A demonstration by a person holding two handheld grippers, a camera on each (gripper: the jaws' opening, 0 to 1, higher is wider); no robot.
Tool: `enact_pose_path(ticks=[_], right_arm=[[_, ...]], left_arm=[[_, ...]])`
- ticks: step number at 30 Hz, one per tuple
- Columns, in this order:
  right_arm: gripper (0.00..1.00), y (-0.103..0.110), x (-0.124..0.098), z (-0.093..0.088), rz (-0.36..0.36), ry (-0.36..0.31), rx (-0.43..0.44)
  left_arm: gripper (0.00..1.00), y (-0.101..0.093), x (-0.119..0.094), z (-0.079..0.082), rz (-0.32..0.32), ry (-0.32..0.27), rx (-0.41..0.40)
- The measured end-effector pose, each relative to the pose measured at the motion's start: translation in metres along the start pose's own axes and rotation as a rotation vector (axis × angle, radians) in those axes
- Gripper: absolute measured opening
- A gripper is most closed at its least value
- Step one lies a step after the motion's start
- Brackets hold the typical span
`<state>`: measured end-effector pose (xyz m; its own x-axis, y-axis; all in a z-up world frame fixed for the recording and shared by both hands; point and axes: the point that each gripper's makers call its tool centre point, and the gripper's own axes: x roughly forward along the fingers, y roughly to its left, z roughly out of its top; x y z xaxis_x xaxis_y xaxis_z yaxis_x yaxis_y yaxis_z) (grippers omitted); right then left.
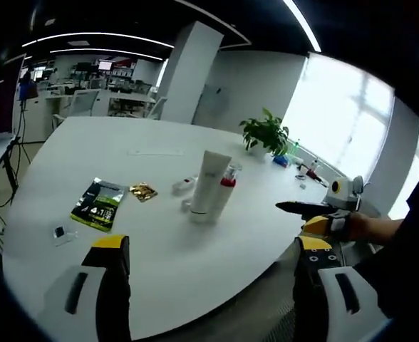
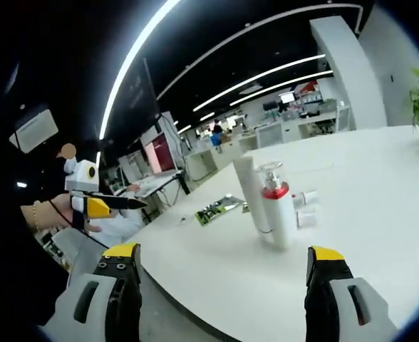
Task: Arrange the skincare products in the storage area until every visible bottle or jar stands upright without overlapping.
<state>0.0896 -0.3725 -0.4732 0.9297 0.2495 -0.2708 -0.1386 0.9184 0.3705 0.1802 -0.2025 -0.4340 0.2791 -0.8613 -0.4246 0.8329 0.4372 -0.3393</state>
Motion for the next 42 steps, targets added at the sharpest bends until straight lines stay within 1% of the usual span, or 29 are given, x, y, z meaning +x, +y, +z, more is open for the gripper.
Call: enact_pose_path(ticks=[2, 3, 6, 8, 10, 13, 15, 16, 17, 19, 20, 21, 22, 23, 25, 27, 29, 30, 32, 35, 36, 37, 39, 41, 42], right_arm=[[0.99, -0.001, 0.002, -0.005, -0.004, 0.009, 0.005], [0.99, -0.002, 0.002, -0.007, -0.010, 0.030, -0.008], [0.99, -0.006, 0.002, -0.009, -0.018, 0.028, -0.014], [0.99, -0.009, 0.003, -0.011, -0.022, 0.028, -0.003], [0.99, -0.010, 0.002, -0.010, -0.035, 0.019, 0.012], [0.99, -0.015, 0.003, -0.012, -0.069, 0.023, 0.007], [0.99, -0.022, 0.004, -0.021, -0.119, 0.051, -0.032], [0.98, -0.026, 0.004, -0.030, -0.154, 0.078, -0.049], [0.96, -0.027, 0.004, -0.033, -0.182, 0.083, -0.039], [0.91, -0.022, 0.005, -0.042, -0.188, 0.082, -0.009], [0.86, -0.023, 0.003, -0.042, -0.205, 0.054, -0.016], [0.83, -0.024, 0.002, -0.045, -0.205, 0.043, -0.034], [0.81, -0.025, 0.003, -0.048, -0.210, 0.053, -0.038], [0.81, -0.030, 0.004, -0.052, -0.219, 0.072, -0.042], [0.83, -0.032, 0.006, -0.052, -0.218, 0.077, -0.038], [0.82, -0.031, 0.007, -0.049, -0.217, 0.064, -0.033], [0.82, -0.032, 0.007, -0.052, -0.221, 0.078, -0.046], [0.83, -0.033, 0.007, -0.053, -0.221, 0.084, -0.038], [0.85, -0.032, 0.007, -0.052, -0.216, 0.066, -0.010], [0.84, -0.032, 0.008, -0.048, -0.206, 0.030, -0.018], [0.85, -0.031, 0.009, -0.046, -0.196, 0.017, -0.016], [0.85, -0.031, 0.009, -0.046, -0.195, 0.015, -0.007], [0.85, -0.032, 0.009, -0.048, -0.196, 0.022, 0.003], [0.85, -0.031, 0.009, -0.050, -0.197, 0.033, 0.020], [0.84, -0.031, 0.009, -0.050, -0.195, 0.033, 0.021]], left_arm=[[0.98, 0.000, 0.004, 0.005, 0.000, -0.010, 0.009], [0.99, 0.000, 0.007, 0.010, -0.001, -0.012, 0.025], [0.98, 0.001, 0.017, 0.015, -0.007, 0.010, 0.043], [0.99, 0.003, 0.024, 0.019, -0.018, 0.021, 0.061], [0.99, 0.006, 0.031, 0.023, -0.022, 0.033, 0.076], [0.99, 0.010, 0.041, 0.031, -0.031, 0.047, 0.090], [0.99, 0.012, 0.049, 0.037, -0.041, 0.061, 0.102], [0.99, 0.015, 0.055, 0.041, -0.045, 0.066, 0.115], [0.99, 0.016, 0.059, 0.044, -0.045, 0.071, 0.126], [0.98, 0.021, 0.069, 0.053, -0.053, 0.083, 0.145], [0.97, 0.022, 0.073, 0.057, -0.052, 0.085, 0.148], [0.95, 0.025, 0.077, 0.061, -0.047, 0.085, 0.147], [0.95, 0.028, 0.081, 0.064, -0.044, 0.087, 0.140], [0.96, 0.031, 0.089, 0.069, -0.051, 0.089, 0.126], [0.98, 0.032, 0.101, 0.075, -0.068, 0.095, 0.113], [0.97, 0.031, 0.113, 0.079, -0.084, 0.114, 0.116], [0.97, 0.033, 0.124, 0.084, -0.102, 0.126, 0.118], [0.97, 0.032, 0.129, 0.086, -0.111, 0.129, 0.116], [0.95, 0.030, 0.138, 0.092, -0.132, 0.128, 0.097], [0.90, 0.030, 0.154, 0.101, -0.143, 0.123, 0.075], [0.89, 0.033, 0.164, 0.105, -0.140, 0.123, 0.073], [0.87, 0.034, 0.167, 0.106, -0.140, 0.125, 0.073], [0.85, 0.042, 0.187, 0.109, -0.137, 0.141, 0.071], [0.83, 0.052, 0.207, 0.109, -0.132, 0.167, 0.083], [0.82, 0.058, 0.219, 0.107, -0.130, 0.189, 0.076]])
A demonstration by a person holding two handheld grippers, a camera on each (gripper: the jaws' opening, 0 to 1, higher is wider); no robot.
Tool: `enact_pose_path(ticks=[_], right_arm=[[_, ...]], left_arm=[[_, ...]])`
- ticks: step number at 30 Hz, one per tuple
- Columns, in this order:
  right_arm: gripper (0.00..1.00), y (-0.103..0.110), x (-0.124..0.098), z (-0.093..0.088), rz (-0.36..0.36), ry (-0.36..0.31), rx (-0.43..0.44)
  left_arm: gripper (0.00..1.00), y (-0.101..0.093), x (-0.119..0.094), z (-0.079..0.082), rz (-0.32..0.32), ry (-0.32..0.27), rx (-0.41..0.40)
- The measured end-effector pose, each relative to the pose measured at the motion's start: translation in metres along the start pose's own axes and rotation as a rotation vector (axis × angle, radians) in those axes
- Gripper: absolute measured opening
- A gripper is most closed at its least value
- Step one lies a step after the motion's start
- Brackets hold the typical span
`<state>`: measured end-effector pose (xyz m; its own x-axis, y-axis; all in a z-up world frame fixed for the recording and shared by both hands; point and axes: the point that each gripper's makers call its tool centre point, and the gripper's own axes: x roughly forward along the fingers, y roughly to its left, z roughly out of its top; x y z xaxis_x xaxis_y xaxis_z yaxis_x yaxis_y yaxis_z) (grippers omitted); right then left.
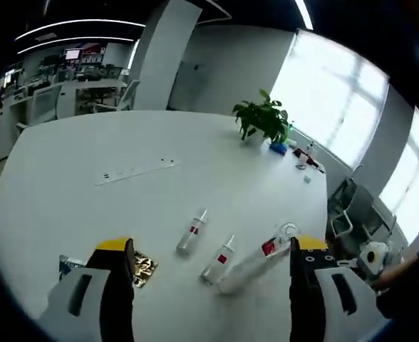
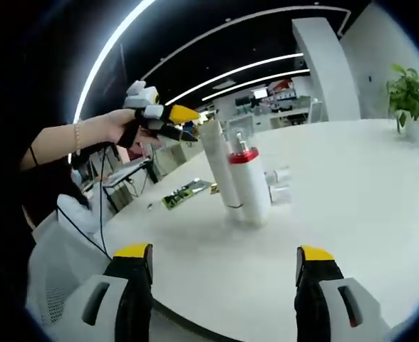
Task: Arrange the skincare products in the storage area until every visible bottle or jar stands upright without overlapping.
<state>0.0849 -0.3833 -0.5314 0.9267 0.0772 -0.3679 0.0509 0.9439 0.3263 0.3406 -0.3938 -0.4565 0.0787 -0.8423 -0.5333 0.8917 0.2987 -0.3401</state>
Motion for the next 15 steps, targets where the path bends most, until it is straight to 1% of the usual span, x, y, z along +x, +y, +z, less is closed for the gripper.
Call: enact_pose_path(ticks=[2, 5, 7, 8, 9, 10, 11, 14, 15], right_arm=[[0.82, -0.001, 0.000, 0.001, -0.003, -0.003, 0.000], [0.77, -0.001, 0.000, 0.001, 0.001, -0.007, 0.004], [0.76, -0.001, 0.000, 0.000, 0.002, 0.000, 0.007], [0.76, -0.001, 0.000, 0.000, 0.002, 0.001, 0.007], [0.76, -0.001, 0.000, 0.000, 0.003, 0.000, 0.011], [0.76, 0.000, 0.000, -0.001, 0.005, 0.002, 0.016], [0.75, 0.000, 0.000, -0.001, 0.006, 0.004, 0.016], [0.74, 0.001, 0.000, -0.002, 0.013, 0.009, 0.021], [0.73, 0.002, 0.001, -0.003, 0.014, 0.012, 0.022]], left_arm=[[0.76, 0.006, 0.017, 0.000, -0.004, 0.021, -0.006], [0.75, 0.005, 0.036, -0.005, -0.010, 0.064, 0.010], [0.72, 0.001, 0.046, -0.012, -0.019, 0.096, 0.008], [0.71, 0.006, 0.052, -0.013, -0.026, 0.108, 0.011], [0.71, 0.009, 0.059, -0.017, -0.024, 0.131, 0.029], [0.69, 0.017, 0.066, -0.019, -0.021, 0.149, 0.039], [0.68, 0.022, 0.073, -0.025, -0.019, 0.181, 0.059], [0.63, 0.023, 0.084, -0.039, -0.014, 0.234, 0.093], [0.61, 0.023, 0.090, -0.045, -0.017, 0.258, 0.132]])
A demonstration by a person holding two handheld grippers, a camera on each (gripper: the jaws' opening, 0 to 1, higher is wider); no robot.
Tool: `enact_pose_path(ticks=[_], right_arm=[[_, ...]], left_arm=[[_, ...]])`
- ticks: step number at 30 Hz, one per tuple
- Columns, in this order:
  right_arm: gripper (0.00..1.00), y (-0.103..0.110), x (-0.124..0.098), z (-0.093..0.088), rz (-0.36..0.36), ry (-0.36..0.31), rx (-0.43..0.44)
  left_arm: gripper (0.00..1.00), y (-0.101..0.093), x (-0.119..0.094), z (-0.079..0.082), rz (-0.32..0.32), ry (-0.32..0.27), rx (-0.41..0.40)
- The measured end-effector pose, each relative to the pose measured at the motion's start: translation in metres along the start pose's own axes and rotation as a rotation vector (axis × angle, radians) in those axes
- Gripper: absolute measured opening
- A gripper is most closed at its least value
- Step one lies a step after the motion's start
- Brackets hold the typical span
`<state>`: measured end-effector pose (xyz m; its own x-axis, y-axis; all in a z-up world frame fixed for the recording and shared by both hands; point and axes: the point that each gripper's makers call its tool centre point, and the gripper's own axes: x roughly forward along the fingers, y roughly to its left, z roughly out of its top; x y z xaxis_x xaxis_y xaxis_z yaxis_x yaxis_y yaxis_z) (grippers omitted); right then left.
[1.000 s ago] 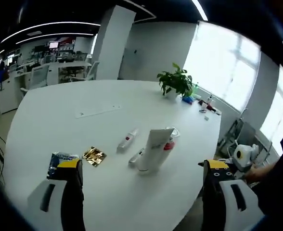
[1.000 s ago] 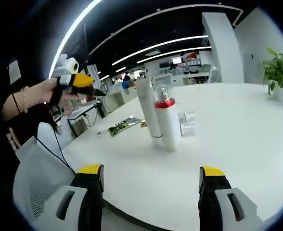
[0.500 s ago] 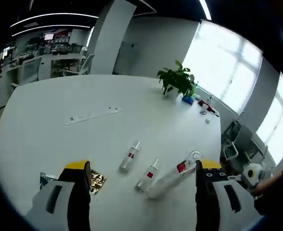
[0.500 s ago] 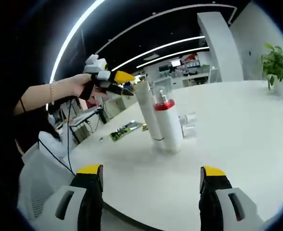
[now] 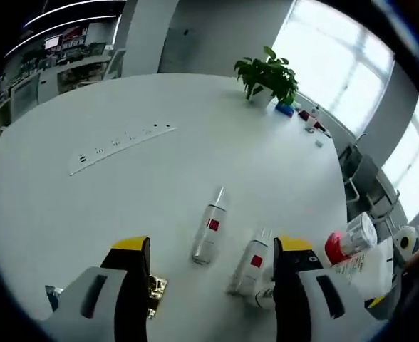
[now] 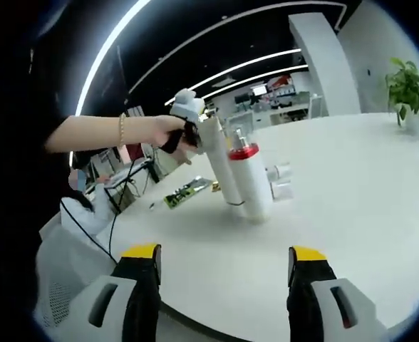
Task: Arrange the skincare products in the storage area until every visible bottle or jar stands upright without overlapping.
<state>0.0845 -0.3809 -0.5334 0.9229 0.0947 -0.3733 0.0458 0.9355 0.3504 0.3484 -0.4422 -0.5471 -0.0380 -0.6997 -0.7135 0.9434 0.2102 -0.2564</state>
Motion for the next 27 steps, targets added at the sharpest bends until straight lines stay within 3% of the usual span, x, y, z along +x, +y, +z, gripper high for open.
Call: enact_pose_path(ticks=[5, 12, 16, 24, 27], right_arm=[[0.71, 0.003, 0.001, -0.001, 0.011, 0.012, 0.000], [0.68, 0.004, 0.001, -0.002, 0.013, 0.017, -0.002], [0.66, 0.005, 0.001, -0.002, 0.017, 0.017, -0.003], [0.60, 0.006, 0.001, -0.003, 0.021, 0.025, -0.013], [0.56, 0.007, 0.001, -0.004, 0.030, 0.031, -0.021]], left_arm=[[0.51, -0.004, 0.020, -0.015, 0.015, 0.060, 0.088], [0.37, 0.005, 0.039, -0.018, 0.020, 0.081, 0.162], [0.33, -0.007, 0.047, -0.021, 0.013, 0.121, 0.245], [0.16, 0.010, 0.059, -0.034, 0.043, 0.181, 0.322], [0.17, 0.013, 0.057, -0.029, 0.045, 0.168, 0.327]])
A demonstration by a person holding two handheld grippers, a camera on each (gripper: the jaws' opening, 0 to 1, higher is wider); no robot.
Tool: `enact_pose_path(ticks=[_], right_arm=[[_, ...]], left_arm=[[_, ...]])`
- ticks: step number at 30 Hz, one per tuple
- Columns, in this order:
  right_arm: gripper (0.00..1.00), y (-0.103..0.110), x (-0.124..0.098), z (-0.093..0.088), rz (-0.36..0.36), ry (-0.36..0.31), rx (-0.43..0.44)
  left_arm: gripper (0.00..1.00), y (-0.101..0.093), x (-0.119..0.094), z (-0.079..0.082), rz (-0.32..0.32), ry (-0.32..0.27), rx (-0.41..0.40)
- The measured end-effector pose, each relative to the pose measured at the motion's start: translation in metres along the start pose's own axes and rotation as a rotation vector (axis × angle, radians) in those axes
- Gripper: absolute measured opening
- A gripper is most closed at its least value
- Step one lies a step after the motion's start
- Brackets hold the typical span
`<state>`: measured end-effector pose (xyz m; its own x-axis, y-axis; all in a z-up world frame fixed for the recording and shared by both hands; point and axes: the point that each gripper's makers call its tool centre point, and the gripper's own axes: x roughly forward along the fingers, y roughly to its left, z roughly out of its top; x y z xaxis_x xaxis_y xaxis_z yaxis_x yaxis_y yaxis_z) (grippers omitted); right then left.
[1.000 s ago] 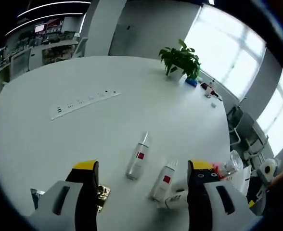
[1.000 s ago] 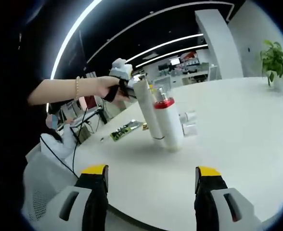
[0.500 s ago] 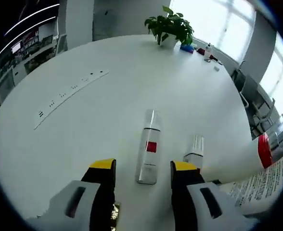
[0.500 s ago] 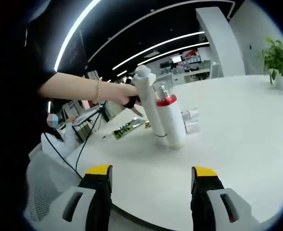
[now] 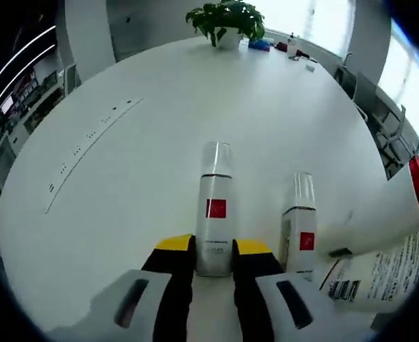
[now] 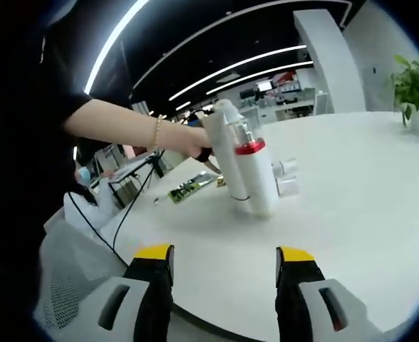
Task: Arrange the skincare products in the storage area until every visible bottle or jar stands upright without overlapping.
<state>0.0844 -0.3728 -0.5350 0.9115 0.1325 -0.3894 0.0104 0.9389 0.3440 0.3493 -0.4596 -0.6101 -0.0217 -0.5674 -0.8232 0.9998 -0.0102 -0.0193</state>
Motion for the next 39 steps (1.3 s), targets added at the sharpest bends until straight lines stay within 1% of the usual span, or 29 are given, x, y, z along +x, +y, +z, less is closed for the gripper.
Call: enact_pose_path(ticks=[2, 4, 5, 7, 11, 12, 16, 17, 18, 19, 20, 21, 22, 23, 24, 25, 26, 27, 28, 29, 31, 32, 33, 34, 35, 36, 37, 38, 39], right_arm=[[0.53, 0.001, 0.000, 0.000, 0.005, 0.003, 0.001], [0.53, 0.001, 0.000, 0.000, 0.005, -0.001, 0.001], [0.53, 0.001, 0.000, 0.000, 0.004, -0.003, 0.000], [0.54, 0.001, 0.000, 0.000, 0.004, 0.002, -0.001], [0.54, 0.001, 0.000, 0.000, 0.007, 0.002, -0.001], [0.54, 0.001, 0.000, -0.001, 0.007, 0.003, -0.001], [0.54, 0.002, 0.000, 0.000, 0.009, 0.002, -0.008], [0.53, 0.002, 0.000, 0.000, 0.013, 0.002, -0.012], [0.51, 0.003, 0.000, 0.000, 0.018, 0.000, -0.017], [0.47, 0.010, 0.000, 0.000, 0.057, 0.004, -0.023], [0.43, 0.017, 0.000, -0.002, 0.095, 0.021, -0.024], [0.37, 0.018, -0.001, -0.006, 0.098, 0.048, -0.035], [0.33, 0.017, -0.002, -0.009, 0.099, 0.072, -0.052], [0.32, 0.016, -0.004, -0.007, 0.092, 0.083, -0.084], [0.32, 0.015, -0.005, -0.004, 0.089, 0.084, -0.084], [0.33, 0.013, -0.006, 0.001, 0.090, 0.079, -0.075], [0.35, 0.010, -0.008, 0.008, 0.092, 0.072, -0.059], [0.34, 0.011, -0.010, 0.025, 0.108, 0.027, -0.017], [0.31, 0.013, -0.011, 0.036, 0.126, 0.002, 0.007], [0.25, 0.018, -0.011, 0.050, 0.192, -0.031, 0.056], [0.15, 0.032, -0.015, 0.075, 0.245, -0.070, 0.114], [0.14, 0.044, -0.015, 0.096, 0.283, -0.113, 0.126], [0.17, 0.053, -0.015, 0.111, 0.311, -0.145, 0.161], [0.23, 0.067, -0.014, 0.132, 0.354, -0.194, 0.211], [0.35, 0.076, -0.014, 0.146, 0.391, -0.225, 0.266], [0.44, 0.091, -0.013, 0.163, 0.459, -0.246, 0.371], [0.53, 0.099, -0.013, 0.173, 0.497, -0.253, 0.424], [0.57, 0.108, -0.010, 0.186, 0.525, -0.278, 0.470], [0.57, 0.112, -0.008, 0.194, 0.533, -0.303, 0.490]], left_arm=[[0.17, 0.001, -0.002, 0.002, 0.010, -0.019, -0.016], [0.16, 0.003, -0.005, 0.004, 0.008, -0.039, -0.063], [0.16, 0.005, -0.006, 0.006, 0.003, -0.058, -0.091], [0.16, 0.003, -0.016, 0.012, -0.016, -0.081, -0.120], [0.16, 0.011, -0.031, 0.011, -0.008, -0.108, -0.151], [0.16, 0.007, -0.044, 0.017, 0.000, -0.121, -0.172], [0.16, 0.010, -0.079, 0.023, 0.063, -0.193, -0.208], [0.16, 0.011, -0.094, 0.025, 0.091, -0.225, -0.216], [0.16, 0.009, -0.105, 0.027, 0.105, -0.249, -0.223], [0.16, 0.006, -0.118, 0.029, 0.095, -0.286, -0.247], [0.16, 0.006, -0.125, 0.030, 0.089, -0.311, -0.240], [0.16, 0.006, -0.141, 0.027, 0.130, -0.318, -0.209], [0.16, 0.007, -0.151, 0.023, 0.162, -0.310, -0.194], [0.16, 0.007, -0.162, 0.021, 0.185, -0.313, -0.183], [0.16, 0.005, -0.172, 0.021, 0.204, -0.326, -0.174], [0.16, 0.002, -0.189, 0.022, 0.235, -0.357, -0.166], [0.16, 0.005, -0.196, 0.023, 0.257, -0.374, -0.154], [0.16, 0.004, -0.209, 0.023, 0.284, -0.386, -0.115], [0.16, 0.009, -0.218, 0.022, 0.315, -0.392, -0.081], [0.16, -0.001, -0.234, 0.022, 0.349, -0.400, -0.041], [0.16, -0.019, -0.254, 0.026, 0.382, -0.436, -0.002], [0.16, -0.027, -0.262, 0.028, 0.393, -0.458, 0.023], [0.16, -0.037, -0.269, 0.031, 0.406, -0.477, 0.040], [0.16, -0.054, -0.276, 0.036, 0.420, -0.502, 0.066], [0.16, -0.064, -0.280, 0.038, 0.418, -0.517, 0.074], [0.16, -0.084, -0.287, 0.044, 0.421, -0.543, 0.088], [0.16, -0.093, -0.291, 0.046, 0.418, -0.557, 0.089], [0.16, -0.105, -0.296, 0.049, 0.403, -0.582, 0.092], [0.16, -0.112, -0.300, 0.050, 0.401, -0.596, 0.098]])
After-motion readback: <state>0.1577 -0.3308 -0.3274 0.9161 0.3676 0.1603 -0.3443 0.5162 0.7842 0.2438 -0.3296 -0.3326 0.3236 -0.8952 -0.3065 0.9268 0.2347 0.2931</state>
